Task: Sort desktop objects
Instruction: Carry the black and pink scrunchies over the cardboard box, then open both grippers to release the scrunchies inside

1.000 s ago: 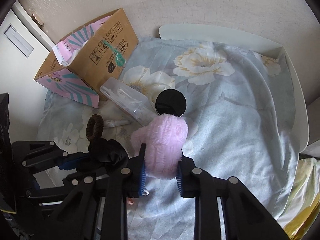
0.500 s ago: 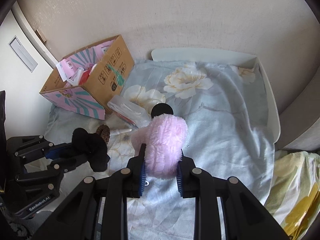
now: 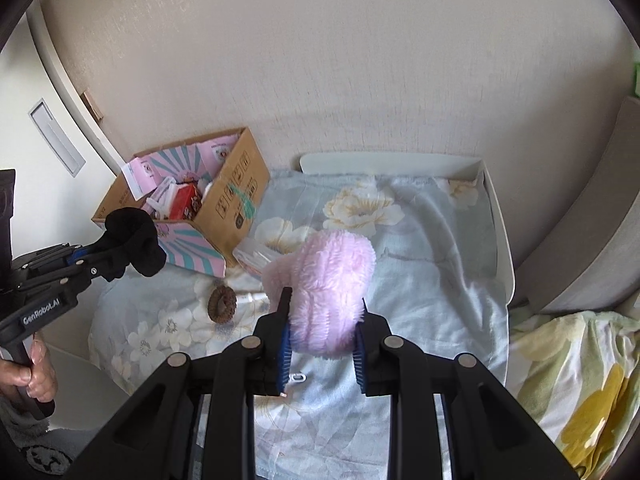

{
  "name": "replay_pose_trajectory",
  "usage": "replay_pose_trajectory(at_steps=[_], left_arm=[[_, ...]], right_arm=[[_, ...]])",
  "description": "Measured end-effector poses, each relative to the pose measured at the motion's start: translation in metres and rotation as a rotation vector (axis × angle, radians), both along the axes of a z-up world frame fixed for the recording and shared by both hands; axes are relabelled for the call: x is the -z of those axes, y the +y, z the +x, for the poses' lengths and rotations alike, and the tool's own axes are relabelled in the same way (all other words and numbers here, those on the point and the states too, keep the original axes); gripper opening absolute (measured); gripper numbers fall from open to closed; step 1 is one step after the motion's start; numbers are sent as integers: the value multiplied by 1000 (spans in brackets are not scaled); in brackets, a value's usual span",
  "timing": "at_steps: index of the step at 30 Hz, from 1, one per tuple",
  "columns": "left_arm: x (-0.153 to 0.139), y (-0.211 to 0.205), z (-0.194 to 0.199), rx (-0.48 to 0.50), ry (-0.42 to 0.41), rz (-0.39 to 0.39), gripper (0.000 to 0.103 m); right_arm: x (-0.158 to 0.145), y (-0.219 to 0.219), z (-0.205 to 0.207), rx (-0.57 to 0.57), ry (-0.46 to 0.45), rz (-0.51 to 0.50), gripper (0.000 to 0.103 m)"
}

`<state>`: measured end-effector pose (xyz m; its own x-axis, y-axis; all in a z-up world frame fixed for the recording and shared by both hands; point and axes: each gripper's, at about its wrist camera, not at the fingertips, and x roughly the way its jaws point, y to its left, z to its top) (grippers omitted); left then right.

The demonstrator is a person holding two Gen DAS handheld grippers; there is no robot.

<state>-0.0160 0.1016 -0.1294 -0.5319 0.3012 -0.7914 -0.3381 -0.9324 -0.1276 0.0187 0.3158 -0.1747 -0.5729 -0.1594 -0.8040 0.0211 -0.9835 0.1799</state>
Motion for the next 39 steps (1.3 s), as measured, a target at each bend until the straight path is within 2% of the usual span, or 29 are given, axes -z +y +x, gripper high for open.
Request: replay_pose_trajectory(at_steps=[6, 12, 19, 22, 30, 38, 39], left_arm=[[-16, -44, -11, -100, 50, -3, 12], [-29, -95, -33, -188, 68, -15, 12], [-41, -143, -74, -207, 83, -36, 12], [-34, -152, -90, -189, 70, -24, 12], [7, -151, -118, -153, -7, -24, 12], [29, -147, -129, -123, -53, -49, 13], [29, -147, -131, -125, -55, -53, 16]], right_arm=[[-22, -26, -18, -50, 50, 44, 23], [-35, -65, -54, -120, 71, 36, 23], [-48, -116, -110, -188, 79, -5, 23], [-40, -137, -131, -204, 52, -24, 23], [12, -170, -169, -219, -92, -19, 23], [28, -177, -179, -216, -129, -24, 23], [29, -176, -179, -216, -130, -35, 25]])
